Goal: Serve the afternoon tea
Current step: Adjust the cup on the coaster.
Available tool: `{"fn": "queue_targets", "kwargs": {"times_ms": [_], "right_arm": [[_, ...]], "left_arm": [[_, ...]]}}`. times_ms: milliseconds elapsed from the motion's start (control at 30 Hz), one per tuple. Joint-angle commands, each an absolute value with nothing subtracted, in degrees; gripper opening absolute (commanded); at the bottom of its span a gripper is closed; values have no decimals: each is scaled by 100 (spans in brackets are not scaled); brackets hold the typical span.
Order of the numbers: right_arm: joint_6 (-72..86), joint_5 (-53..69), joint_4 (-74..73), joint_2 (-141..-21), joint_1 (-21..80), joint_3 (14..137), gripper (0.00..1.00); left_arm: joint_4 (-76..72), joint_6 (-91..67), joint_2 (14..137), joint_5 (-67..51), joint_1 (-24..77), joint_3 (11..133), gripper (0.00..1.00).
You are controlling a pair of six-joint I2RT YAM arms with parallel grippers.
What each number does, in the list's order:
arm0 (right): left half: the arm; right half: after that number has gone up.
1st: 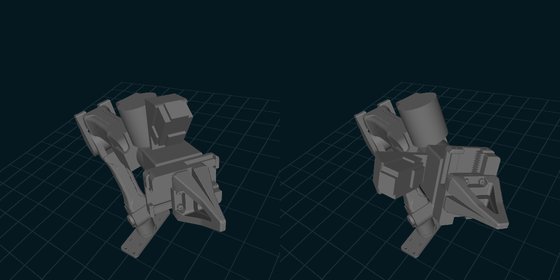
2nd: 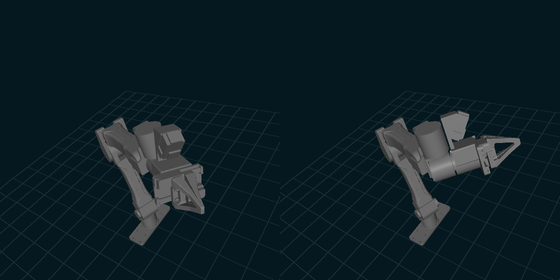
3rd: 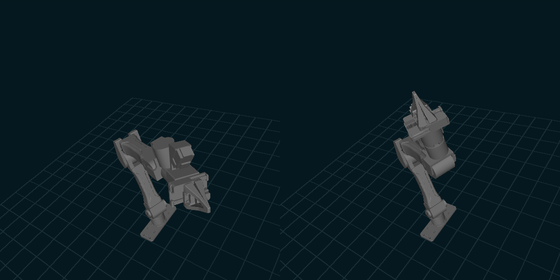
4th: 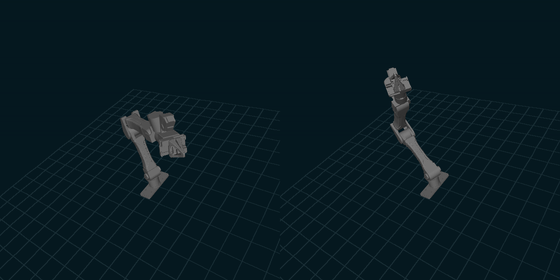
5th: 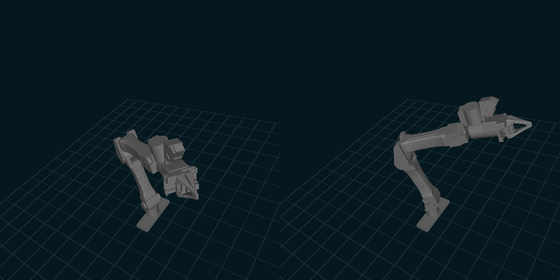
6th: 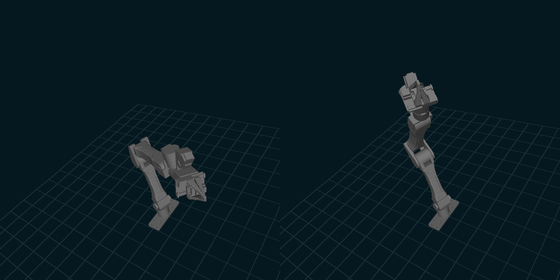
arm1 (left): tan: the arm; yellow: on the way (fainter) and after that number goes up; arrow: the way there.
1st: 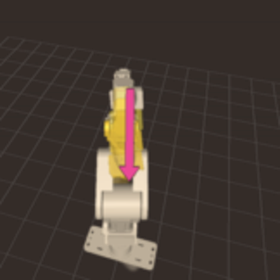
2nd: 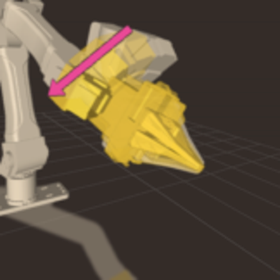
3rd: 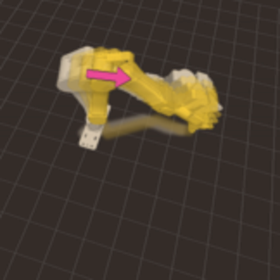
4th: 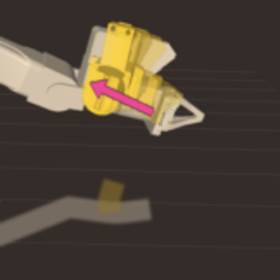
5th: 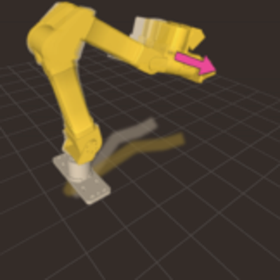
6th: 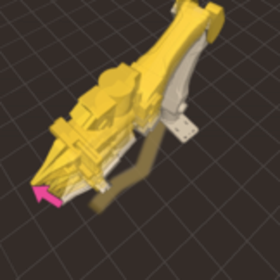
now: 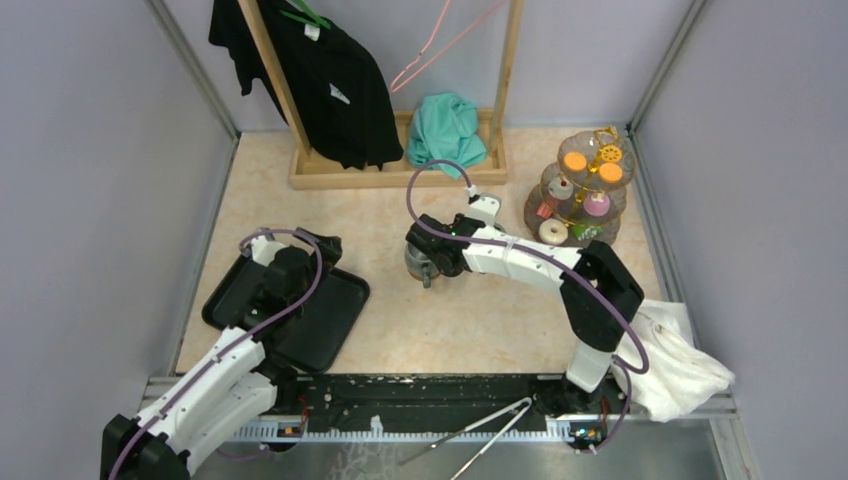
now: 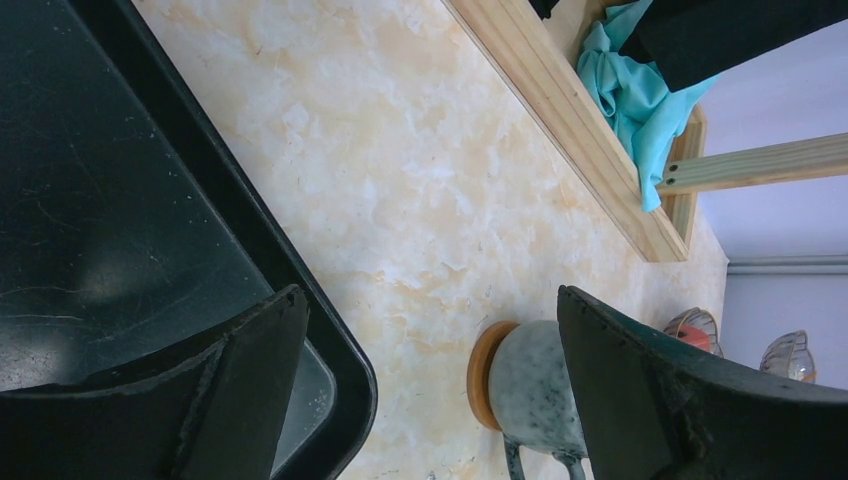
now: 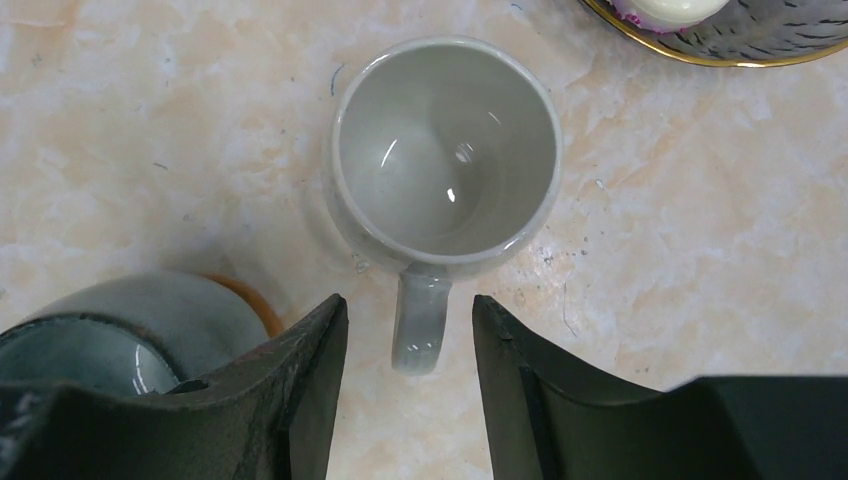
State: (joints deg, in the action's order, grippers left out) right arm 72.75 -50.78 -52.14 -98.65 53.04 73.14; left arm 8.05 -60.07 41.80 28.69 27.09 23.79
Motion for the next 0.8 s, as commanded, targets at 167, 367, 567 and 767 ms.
{"fn": "queue_targets", "kwargs": {"times_ms": [167,367,567,767], "right_arm": [[6958,-4829,-4799,-10143,5109,7217,49],[6794,-4719,-4614,-10177,5022,7052,44],[6509,-4583,-4370,-10138,4992,6822,32],[6162,-4490,-4231,-9986,4997,6615,26]], "left_arm": [[613,-5923,4199,2865,2670,2327,99],[609,-5918,4216,2867,2669,2314,99],[594,-5945,4231,2843,2664,2319,99],[588,-5951,4249,2847,2665,2336,99]]}}
